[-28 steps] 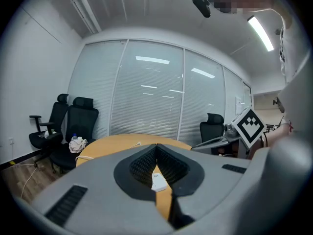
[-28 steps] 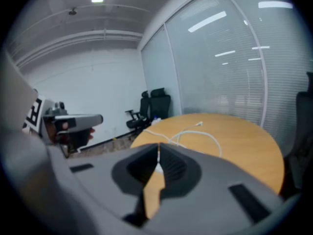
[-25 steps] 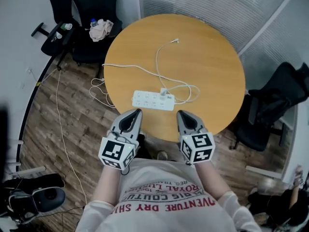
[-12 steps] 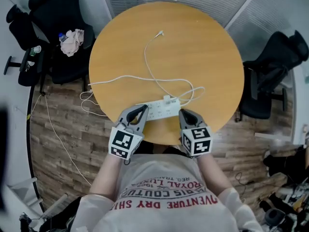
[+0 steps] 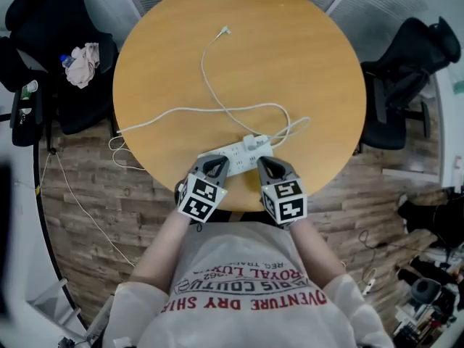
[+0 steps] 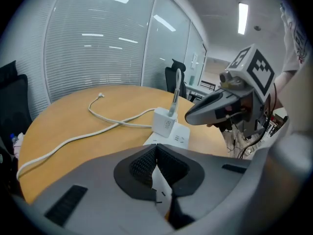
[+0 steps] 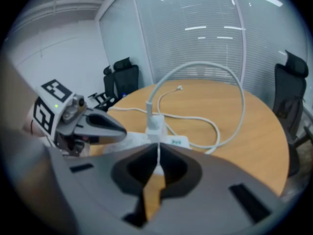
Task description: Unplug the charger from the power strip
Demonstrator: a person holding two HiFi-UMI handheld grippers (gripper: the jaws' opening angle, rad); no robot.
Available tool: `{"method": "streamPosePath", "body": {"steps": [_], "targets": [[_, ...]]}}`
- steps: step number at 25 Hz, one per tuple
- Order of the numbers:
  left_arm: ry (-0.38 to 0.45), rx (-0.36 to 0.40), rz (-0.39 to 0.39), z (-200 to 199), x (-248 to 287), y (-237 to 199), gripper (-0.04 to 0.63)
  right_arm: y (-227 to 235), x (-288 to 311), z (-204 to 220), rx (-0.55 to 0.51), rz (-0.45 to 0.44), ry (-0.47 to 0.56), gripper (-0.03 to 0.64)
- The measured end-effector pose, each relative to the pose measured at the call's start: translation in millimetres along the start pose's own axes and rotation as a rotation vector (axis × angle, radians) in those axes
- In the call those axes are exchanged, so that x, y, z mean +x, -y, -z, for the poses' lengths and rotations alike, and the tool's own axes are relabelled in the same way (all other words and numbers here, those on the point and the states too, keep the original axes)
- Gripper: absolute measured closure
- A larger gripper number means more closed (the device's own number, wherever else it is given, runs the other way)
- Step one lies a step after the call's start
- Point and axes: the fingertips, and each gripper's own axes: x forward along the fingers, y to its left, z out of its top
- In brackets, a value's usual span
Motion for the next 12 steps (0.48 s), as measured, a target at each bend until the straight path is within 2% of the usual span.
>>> {"method": "streamPosePath", "body": {"steps": [4, 6, 7, 12], "targets": [[-0.07, -0.008, 0.014, 7, 17, 1, 0.561, -2, 14, 5, -0.008, -0.01, -0.055, 0.575], [-0.097, -0.018, 0.014, 11, 23, -1, 0.561, -3, 20, 8, 0.002, -0.008, -0.077, 0.481], [-0.107, -0.027, 0.017, 13, 24, -2, 0.56, -3, 24, 8, 0.008, -0.002, -0.085, 0.472], [-0.104, -0.077, 0.056, 15, 24, -7, 0.56, -6, 41, 4, 0.016, 0.013, -0.101, 0.448]]}}
